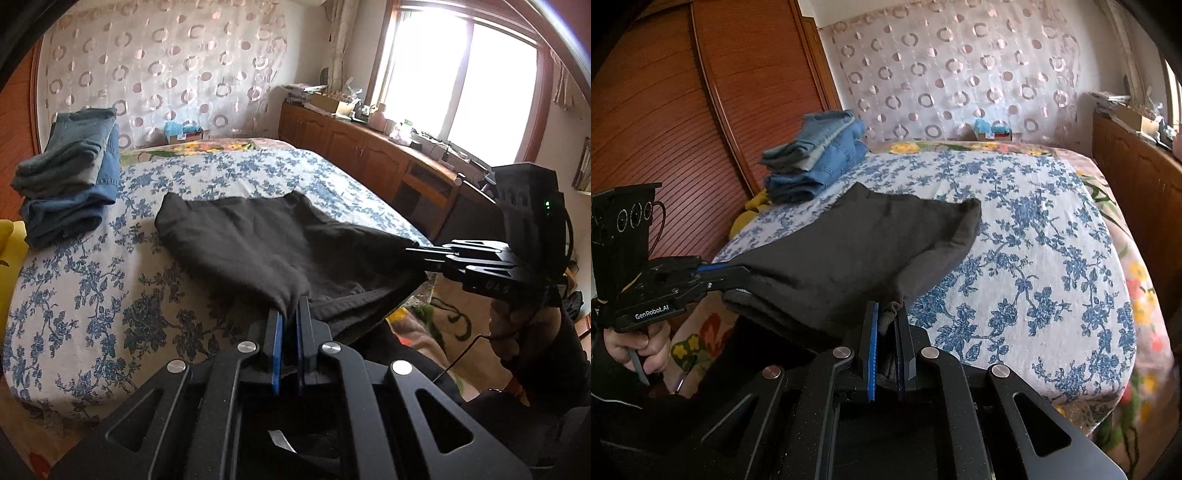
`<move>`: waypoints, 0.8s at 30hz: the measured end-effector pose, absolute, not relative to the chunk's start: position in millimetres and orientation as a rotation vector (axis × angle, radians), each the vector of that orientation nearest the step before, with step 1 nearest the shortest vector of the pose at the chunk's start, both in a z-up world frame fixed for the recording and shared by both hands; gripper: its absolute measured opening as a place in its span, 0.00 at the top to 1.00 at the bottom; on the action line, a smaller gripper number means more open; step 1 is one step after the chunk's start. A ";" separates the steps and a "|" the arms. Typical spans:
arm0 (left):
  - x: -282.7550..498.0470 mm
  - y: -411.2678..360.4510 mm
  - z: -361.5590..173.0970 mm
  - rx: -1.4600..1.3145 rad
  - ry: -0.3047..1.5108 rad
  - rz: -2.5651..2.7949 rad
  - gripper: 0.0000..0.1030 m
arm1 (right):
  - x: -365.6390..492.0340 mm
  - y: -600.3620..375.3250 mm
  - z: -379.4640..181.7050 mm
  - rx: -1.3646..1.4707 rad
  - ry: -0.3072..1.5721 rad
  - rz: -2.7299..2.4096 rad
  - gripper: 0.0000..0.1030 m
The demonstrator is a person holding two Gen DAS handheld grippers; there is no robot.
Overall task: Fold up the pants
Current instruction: 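Fold the held edge over and lay it onto the shorts with both tools, then open both tools and release the folded shorts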
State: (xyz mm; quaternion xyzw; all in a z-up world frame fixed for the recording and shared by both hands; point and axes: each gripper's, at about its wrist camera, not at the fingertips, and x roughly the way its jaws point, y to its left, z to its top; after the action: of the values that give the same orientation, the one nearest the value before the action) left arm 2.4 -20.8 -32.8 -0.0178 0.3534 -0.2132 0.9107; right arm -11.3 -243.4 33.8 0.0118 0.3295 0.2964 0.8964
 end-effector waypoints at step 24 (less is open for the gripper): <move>121.8 -5.9 -31.2 -0.069 0.687 -0.339 0.94 | 92.7 -217.4 35.3 0.117 0.595 0.525 0.93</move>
State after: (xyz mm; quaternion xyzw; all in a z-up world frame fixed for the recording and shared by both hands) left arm 121.8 -5.9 -31.2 -0.0335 0.3353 -0.1651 0.9269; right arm 92.7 -217.4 35.3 0.0570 0.2895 0.2554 0.9207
